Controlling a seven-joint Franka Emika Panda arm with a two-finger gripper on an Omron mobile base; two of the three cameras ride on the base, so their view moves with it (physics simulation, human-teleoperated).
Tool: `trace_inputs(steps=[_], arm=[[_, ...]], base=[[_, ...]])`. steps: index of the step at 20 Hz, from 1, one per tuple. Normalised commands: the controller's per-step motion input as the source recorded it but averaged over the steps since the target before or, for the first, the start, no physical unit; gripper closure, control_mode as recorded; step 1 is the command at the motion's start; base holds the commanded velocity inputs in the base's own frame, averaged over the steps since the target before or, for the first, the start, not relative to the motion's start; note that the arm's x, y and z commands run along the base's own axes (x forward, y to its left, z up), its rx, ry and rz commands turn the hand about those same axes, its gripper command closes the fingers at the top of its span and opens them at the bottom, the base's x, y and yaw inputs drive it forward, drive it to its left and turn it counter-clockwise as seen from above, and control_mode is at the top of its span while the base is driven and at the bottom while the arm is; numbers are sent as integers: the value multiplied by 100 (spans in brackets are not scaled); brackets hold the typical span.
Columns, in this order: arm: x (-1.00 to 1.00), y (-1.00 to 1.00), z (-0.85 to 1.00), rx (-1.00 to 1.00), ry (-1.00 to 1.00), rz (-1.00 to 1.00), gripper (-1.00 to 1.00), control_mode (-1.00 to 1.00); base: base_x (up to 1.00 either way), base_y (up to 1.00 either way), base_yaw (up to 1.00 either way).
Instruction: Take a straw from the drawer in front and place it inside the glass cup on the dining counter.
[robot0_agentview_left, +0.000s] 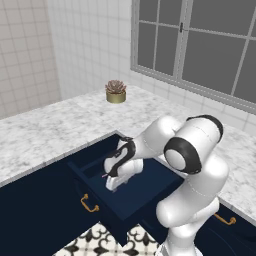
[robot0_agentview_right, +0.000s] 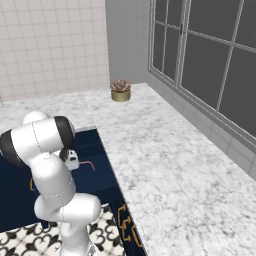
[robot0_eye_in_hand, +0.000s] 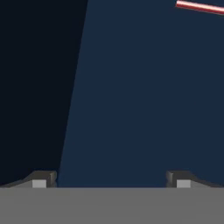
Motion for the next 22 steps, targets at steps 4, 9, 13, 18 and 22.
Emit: trace_inputs(steps=[4,9,13,18,22], arm=[[-9,39,-23,8,0,0,-100,-100],[-34,50,-12,5,-1,0,-100,-100],[-48,60,-3,3,0,-4,-100,-100],[-46,85,0,3,0,-4,-100,-100],[-46,81,9,0,-1,-3,-100,-100]], base=[[0,0,0],[0,0,0],[0,0,0],[0,0,0],[0,0,0]])
